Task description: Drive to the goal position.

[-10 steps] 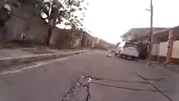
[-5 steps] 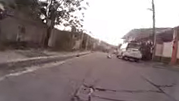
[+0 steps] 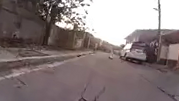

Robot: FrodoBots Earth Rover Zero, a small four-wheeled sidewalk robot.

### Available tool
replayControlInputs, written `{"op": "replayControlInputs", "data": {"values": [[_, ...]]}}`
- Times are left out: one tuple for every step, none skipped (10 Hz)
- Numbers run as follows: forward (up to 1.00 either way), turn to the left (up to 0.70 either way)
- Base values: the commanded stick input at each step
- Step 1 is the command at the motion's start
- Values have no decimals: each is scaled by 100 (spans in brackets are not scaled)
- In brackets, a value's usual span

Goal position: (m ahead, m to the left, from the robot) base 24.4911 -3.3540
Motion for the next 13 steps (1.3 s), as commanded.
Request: {"op": "replayControlInputs", "data": {"values": [[100,0],[100,0],[100,0],[100,0],[100,0],[100,0],[100,0],[100,0],[100,0],[100,0],[100,0],[100,0],[100,0]]}}
